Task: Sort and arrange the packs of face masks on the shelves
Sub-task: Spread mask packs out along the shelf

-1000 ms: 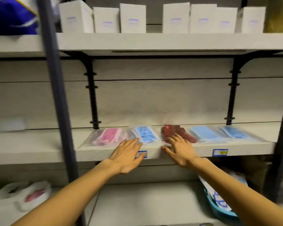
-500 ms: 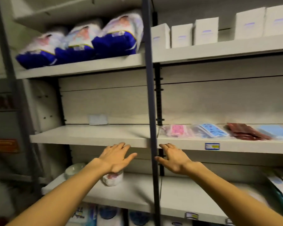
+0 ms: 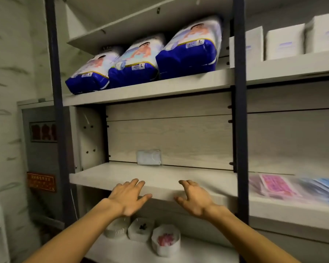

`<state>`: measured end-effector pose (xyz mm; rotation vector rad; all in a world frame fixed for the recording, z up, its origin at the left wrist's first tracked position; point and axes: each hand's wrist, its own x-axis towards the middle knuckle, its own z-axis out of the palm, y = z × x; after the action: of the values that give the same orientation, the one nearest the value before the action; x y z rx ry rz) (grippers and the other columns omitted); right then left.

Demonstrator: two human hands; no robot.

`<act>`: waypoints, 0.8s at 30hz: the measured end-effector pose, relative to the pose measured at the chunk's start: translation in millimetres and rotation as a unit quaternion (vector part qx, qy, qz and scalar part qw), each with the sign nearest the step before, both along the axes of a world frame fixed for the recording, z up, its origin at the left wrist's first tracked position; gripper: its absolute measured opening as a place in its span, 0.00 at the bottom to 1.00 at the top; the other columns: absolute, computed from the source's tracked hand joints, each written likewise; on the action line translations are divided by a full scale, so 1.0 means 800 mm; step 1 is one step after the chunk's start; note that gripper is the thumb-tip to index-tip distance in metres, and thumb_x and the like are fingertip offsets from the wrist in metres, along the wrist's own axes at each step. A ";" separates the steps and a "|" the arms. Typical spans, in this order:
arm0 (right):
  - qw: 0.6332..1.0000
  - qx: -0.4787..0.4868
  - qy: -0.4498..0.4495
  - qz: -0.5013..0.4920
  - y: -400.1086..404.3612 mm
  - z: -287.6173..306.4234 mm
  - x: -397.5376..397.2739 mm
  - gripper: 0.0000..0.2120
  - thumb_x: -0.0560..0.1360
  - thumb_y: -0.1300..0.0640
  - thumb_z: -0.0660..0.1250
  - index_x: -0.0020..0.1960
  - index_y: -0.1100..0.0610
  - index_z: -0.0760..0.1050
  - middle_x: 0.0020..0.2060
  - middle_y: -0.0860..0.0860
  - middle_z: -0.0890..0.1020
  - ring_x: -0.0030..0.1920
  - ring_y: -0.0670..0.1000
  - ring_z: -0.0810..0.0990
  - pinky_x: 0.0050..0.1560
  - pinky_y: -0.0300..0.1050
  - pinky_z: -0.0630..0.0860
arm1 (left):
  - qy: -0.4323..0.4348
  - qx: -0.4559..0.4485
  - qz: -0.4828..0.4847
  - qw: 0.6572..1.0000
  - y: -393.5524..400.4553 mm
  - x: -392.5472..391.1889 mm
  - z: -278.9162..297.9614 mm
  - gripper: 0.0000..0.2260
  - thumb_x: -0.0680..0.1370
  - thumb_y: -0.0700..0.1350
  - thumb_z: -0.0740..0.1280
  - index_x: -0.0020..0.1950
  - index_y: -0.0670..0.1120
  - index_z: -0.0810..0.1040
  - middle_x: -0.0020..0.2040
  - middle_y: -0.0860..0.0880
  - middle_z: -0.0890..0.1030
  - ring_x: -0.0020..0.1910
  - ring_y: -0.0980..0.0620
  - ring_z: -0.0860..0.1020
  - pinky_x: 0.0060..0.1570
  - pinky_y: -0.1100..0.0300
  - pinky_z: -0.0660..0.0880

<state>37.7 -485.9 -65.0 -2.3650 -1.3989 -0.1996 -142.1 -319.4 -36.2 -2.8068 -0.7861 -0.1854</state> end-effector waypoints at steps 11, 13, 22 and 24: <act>0.998 0.020 0.057 -0.034 0.192 0.032 0.159 0.33 0.80 0.44 0.63 0.79 0.56 0.58 0.74 0.56 0.68 0.73 0.58 0.68 0.71 0.51 0.68 | -0.039 -0.053 0.041 0.997 0.200 0.141 0.031 0.31 0.81 0.64 0.56 0.81 0.52 0.56 0.78 0.48 0.64 0.73 0.46 0.70 0.68 0.50 0.69; 0.997 0.012 0.061 -0.039 0.215 0.029 0.181 0.33 0.80 0.44 0.64 0.79 0.56 0.58 0.74 0.56 0.69 0.73 0.58 0.68 0.70 0.50 0.68 | -0.043 -0.054 0.045 0.997 0.230 0.162 0.029 0.32 0.80 0.64 0.58 0.80 0.52 0.57 0.78 0.48 0.65 0.72 0.46 0.70 0.67 0.51 0.70; 0.993 0.007 0.108 -0.048 0.319 0.016 0.266 0.35 0.78 0.45 0.67 0.79 0.55 0.58 0.74 0.54 0.70 0.72 0.55 0.71 0.69 0.45 0.69 | -0.219 -0.341 0.130 0.905 0.366 0.285 0.021 0.31 0.76 0.69 0.60 0.69 0.46 0.69 0.54 0.47 0.81 0.50 0.45 0.83 0.48 0.54 0.81; 0.991 0.019 0.124 -0.055 0.343 0.011 0.277 0.37 0.77 0.44 0.68 0.80 0.54 0.58 0.73 0.52 0.71 0.71 0.53 0.72 0.69 0.44 0.70 | -0.265 -0.465 0.140 0.833 0.389 0.311 0.016 0.32 0.77 0.68 0.61 0.65 0.42 0.71 0.45 0.44 0.80 0.38 0.46 0.82 0.36 0.55 0.80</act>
<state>259.5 -211.6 -56.1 -2.3435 -1.1406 0.0379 107.0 -8.5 -23.1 -3.4804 -1.8227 -0.7301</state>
